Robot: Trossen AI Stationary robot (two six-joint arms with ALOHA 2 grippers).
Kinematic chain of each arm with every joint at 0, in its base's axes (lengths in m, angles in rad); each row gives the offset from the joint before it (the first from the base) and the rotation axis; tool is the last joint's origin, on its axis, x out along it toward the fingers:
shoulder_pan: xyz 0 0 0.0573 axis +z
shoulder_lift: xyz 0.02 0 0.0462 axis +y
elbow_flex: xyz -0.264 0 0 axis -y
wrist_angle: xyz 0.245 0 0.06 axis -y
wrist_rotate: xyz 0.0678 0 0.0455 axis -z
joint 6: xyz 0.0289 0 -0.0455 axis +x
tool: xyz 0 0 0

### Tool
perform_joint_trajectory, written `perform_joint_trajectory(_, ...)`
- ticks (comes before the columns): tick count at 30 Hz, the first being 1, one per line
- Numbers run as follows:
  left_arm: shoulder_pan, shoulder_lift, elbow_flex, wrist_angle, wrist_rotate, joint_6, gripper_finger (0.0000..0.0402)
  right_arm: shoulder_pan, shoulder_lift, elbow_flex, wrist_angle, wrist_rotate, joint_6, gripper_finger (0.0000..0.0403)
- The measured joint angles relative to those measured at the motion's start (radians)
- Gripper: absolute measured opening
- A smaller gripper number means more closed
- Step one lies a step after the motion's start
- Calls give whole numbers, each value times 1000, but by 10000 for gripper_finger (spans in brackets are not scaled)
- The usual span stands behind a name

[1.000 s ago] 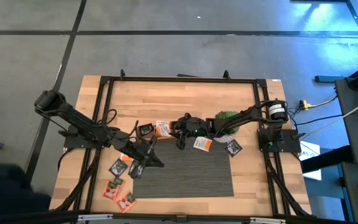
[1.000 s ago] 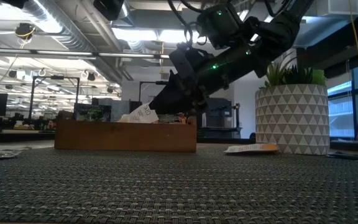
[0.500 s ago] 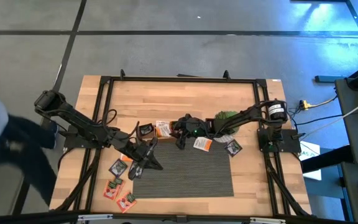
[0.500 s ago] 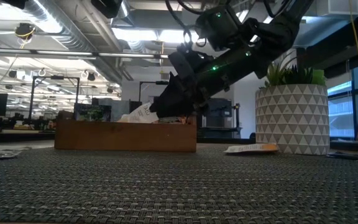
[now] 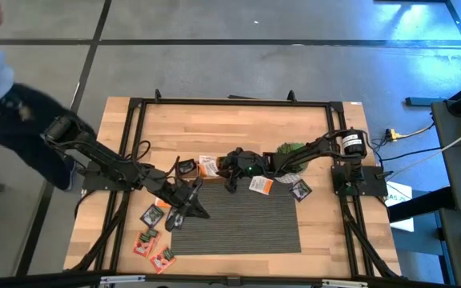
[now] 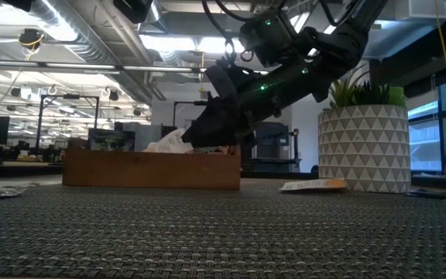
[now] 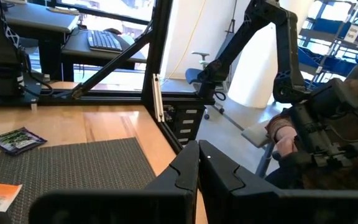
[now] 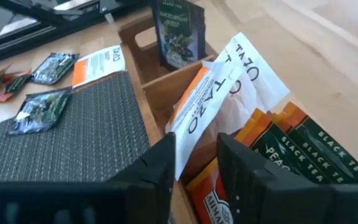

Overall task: Pick & Place Tea
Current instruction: Adjust the white tea bag in the middle section of the wooden organizer

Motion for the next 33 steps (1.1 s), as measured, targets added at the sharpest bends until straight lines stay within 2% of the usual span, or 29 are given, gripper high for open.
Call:
perform_joint_trajectory(8,0,0,0,-7,0,-4,10,0,2,35,-40,-10,-15,14)
perform_joint_trajectory(19,0,-12,0,-6,25,-79,9,-8,-26,57,-92,-8,-63,5)
perform_joint_trajectory(21,0,-22,0,-6,54,-80,10,-9,-38,99,-148,-7,-116,4)
perform_joint_trajectory(27,0,-45,0,-4,104,-88,7,-13,-43,309,-480,-7,-299,2)
perform_joint_trajectory(33,0,-46,0,-39,110,-185,8,-18,-39,515,-833,-4,-458,2)
